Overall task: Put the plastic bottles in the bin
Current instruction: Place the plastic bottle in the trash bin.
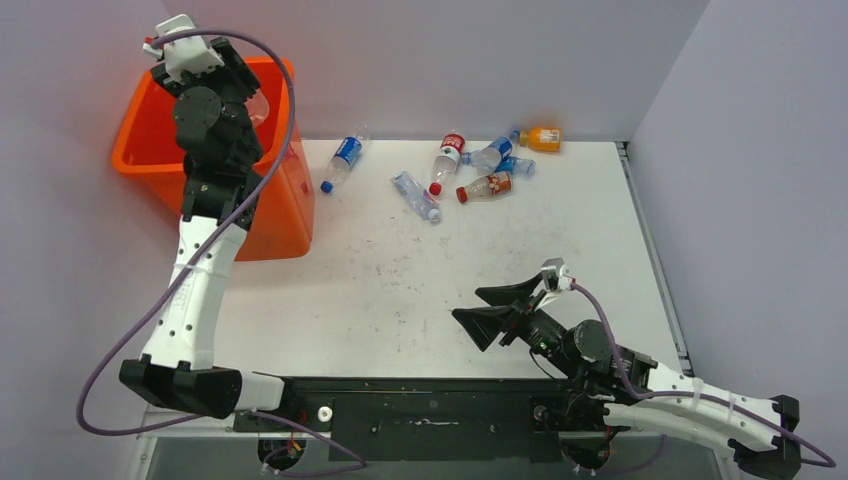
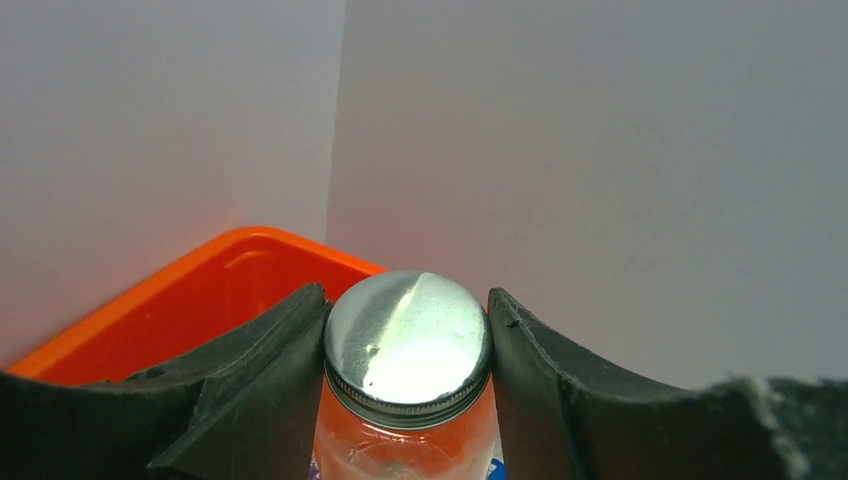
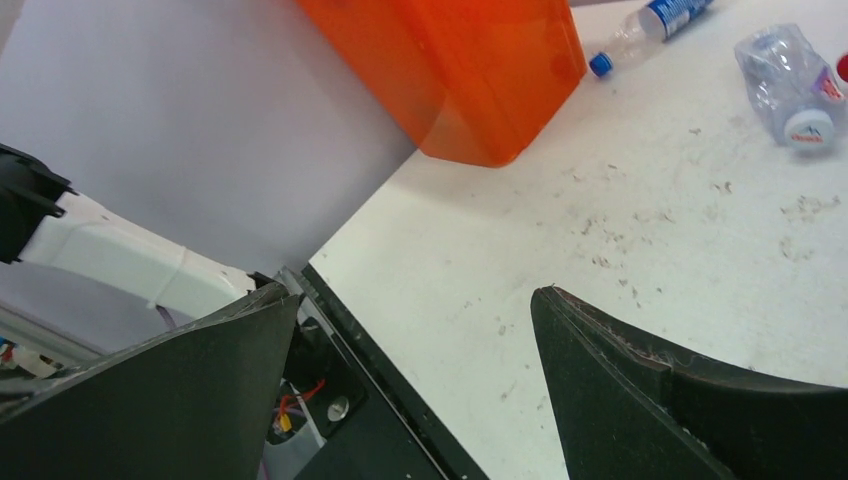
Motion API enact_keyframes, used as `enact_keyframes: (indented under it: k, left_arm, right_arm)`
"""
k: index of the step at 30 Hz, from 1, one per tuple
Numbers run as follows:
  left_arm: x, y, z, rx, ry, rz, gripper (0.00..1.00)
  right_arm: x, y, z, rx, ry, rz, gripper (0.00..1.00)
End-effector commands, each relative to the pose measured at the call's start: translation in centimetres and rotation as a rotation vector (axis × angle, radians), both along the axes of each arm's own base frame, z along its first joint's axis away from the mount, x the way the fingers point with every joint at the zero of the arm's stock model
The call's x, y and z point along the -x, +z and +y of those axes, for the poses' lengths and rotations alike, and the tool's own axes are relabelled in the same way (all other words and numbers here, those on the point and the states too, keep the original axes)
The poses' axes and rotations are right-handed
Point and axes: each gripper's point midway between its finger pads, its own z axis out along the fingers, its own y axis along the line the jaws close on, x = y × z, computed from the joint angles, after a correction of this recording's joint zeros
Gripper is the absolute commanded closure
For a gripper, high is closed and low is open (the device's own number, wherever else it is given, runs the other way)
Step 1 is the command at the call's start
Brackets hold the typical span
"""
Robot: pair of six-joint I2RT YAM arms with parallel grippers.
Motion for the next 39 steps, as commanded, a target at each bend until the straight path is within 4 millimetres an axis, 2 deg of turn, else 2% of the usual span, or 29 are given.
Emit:
enact_keyframes:
  k: [1,5,8,11,12,14,15,16,17,19,22,26,29,32,36,39]
  left_arm:
    - [-1.0,2.5,2.3,0.076,0.051,-0.214,1.0]
    - [-3.8,-0.7,2.8,0.087,0.078,-0.165,1.0]
    - [-4.6,-3.7,3.4,0.102,0.108,-0.134,1.0]
    - [-5.1,-4.8,4.5,0.12,0.105,-0.134,1.0]
    - [-5.4,-4.9,4.5,0.124,0.097,-0.125,0.91]
    - [-5.6,-4.6,4.0,0.114,0.061,-0.115,0.47]
    - [-5.3,-4.1,3.6,0.115,0.041,-0.127,0.22]
    - [-4.8,-3.3,3.1,0.118,0.017,-0.145,0.0]
    - [-4.3,-2.4,2.2,0.115,-0.018,-0.16,0.04]
    - [-2.8,-0.9,-0.2,0.088,-0.077,-0.154,0.04]
    - [1.0,0.6,-5.5,0.034,-0.198,-0.174,0.04]
    - [5.4,-0.3,-11.6,-0.057,-0.388,-0.136,0.04]
    - [7.5,-2.8,-15.9,-0.132,-0.61,-0.026,0.04]
    - [8.6,-8.7,-19.8,-0.284,-0.798,0.191,0.04]
    - [9.8,-18.4,-20.9,-0.408,-0.885,0.498,0.04]
    - [11.5,-22.2,-20.8,-0.371,-0.935,0.541,0.04]
  right_arm:
    - [-0.6,-0.9,-0.6,-0.021,-0.053,0.042,0.1]
    - [-2.0,-2.0,-3.2,-0.045,-0.187,0.072,0.1]
    - [-2.6,-2.4,-5.6,-0.117,-0.27,0.092,0.1]
    - [-2.6,-2.5,-7.0,-0.181,-0.299,0.086,0.1]
    - [-2.5,-2.5,-7.1,-0.186,-0.295,0.075,0.1]
    - [-2.2,-2.7,-7.0,-0.153,-0.274,0.047,0.1]
    - [-2.1,-2.8,-6.9,-0.137,-0.266,0.045,0.1]
    - [-2.1,-2.9,-6.8,-0.115,-0.263,0.044,0.1]
    - [-2.1,-3.3,-6.6,-0.08,-0.262,0.048,0.1]
    - [-2.2,-2.9,-6.4,-0.047,-0.264,0.047,0.1]
    - [-2.6,-2.7,-6.1,-0.017,-0.283,0.049,0.1]
    - [-3.7,-3.2,-5.6,0.068,-0.335,0.047,0.1]
    - [-5.1,-3.9,-5.5,0.175,-0.413,0.048,0.1]
    - [-6.5,-3.7,-4.7,0.275,-0.466,0.029,0.1]
    - [-8.3,-2.9,-2.3,0.327,-0.46,0.005,0.1]
    - [-11.7,-3.4,-2.1,0.348,-0.492,0.074,0.1]
